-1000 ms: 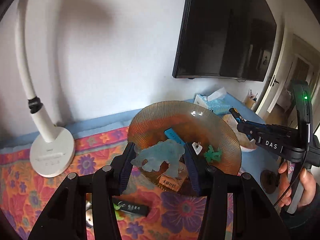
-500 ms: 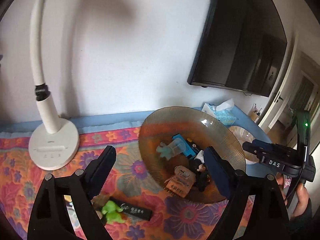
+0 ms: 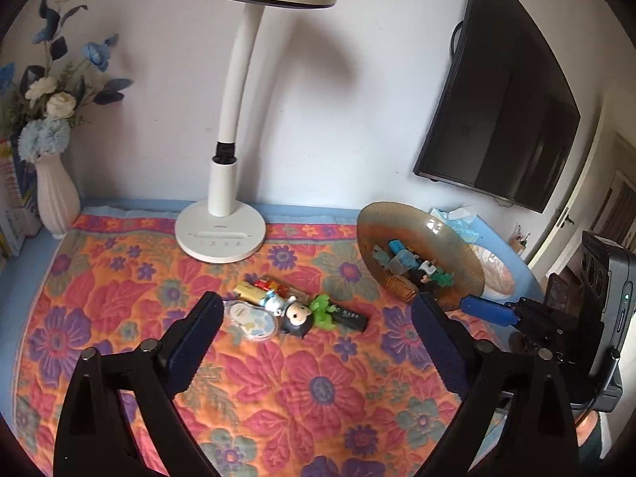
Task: Organize rigid objects
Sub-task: 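Move both open tools back toward the remaining items on the quilt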
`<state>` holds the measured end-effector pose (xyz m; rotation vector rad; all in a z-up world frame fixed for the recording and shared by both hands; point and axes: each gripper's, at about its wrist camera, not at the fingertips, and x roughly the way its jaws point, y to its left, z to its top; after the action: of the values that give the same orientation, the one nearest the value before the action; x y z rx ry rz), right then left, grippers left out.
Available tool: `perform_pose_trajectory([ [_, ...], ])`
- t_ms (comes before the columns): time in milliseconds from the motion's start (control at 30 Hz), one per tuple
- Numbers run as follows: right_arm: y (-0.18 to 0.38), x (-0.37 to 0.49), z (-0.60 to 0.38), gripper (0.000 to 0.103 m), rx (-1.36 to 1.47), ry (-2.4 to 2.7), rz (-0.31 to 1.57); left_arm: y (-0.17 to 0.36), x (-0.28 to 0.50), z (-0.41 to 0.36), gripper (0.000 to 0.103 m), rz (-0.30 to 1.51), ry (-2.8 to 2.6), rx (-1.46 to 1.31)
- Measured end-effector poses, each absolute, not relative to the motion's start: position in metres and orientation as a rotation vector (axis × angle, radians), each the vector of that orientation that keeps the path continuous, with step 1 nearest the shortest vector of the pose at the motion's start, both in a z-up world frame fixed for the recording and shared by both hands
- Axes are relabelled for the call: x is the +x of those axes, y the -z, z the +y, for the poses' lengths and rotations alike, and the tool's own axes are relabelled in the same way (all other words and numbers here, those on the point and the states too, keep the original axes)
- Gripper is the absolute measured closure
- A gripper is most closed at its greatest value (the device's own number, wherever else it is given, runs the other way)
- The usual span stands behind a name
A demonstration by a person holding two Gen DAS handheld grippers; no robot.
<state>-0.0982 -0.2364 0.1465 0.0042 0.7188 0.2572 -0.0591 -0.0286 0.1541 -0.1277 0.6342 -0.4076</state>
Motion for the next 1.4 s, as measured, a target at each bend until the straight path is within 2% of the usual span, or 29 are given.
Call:
perform_pose_trajectory([
  [67,-0.126,-0.096,-0.222,0.035,0.009,-0.284,0.74,-0.136,-0.063,-0.019,0.001,0.627,0.353,-0.116],
  [200,-0.072,-0.082,-0.21,0.034,-0.023,-0.273,0.806,-0.078,-0.051,0.0,0.001,0.677,0.174,-0.119],
  [300,-0.03,-0.06,-0.215,0.034,0.058,-0.3,0.944,-0.024,-0.042,0.014,0.001,0.769,0.149,-0.258],
  [333,-0.019,-0.057,-0.217,0.034,0.066,-0.291,0.961,-0.013,-0.04,0.014,0.005,0.813,0.14,-0.281],
  [400,-0.014,-0.06,-0.214,0.033,0.024,-0.273,0.934,-0.016,-0.034,0.013,0.005,0.823,0.149,-0.256],
  [467,-0.016,-0.062,-0.207,0.014,-0.019,-0.265,0.915,-0.015,-0.033,0.013,0.003,0.818,0.115,-0.254],
  [533,-0.013,-0.063,-0.201,0.014,-0.053,-0.24,0.93,-0.006,-0.025,0.012,0.003,0.891,0.111,-0.252],
  [700,-0.013,-0.057,-0.208,0.013,-0.01,-0.241,0.94,-0.006,-0.026,0.009,0.002,0.882,0.117,-0.226],
  [933,-0.014,-0.06,-0.208,0.004,-0.005,-0.256,0.951,-0.007,-0.029,0.019,0.001,0.865,0.155,-0.292],
  [1400,-0.015,-0.06,-0.212,0.002,0.03,-0.266,0.95,-0.008,-0.03,0.022,0.001,0.855,0.165,-0.324],
])
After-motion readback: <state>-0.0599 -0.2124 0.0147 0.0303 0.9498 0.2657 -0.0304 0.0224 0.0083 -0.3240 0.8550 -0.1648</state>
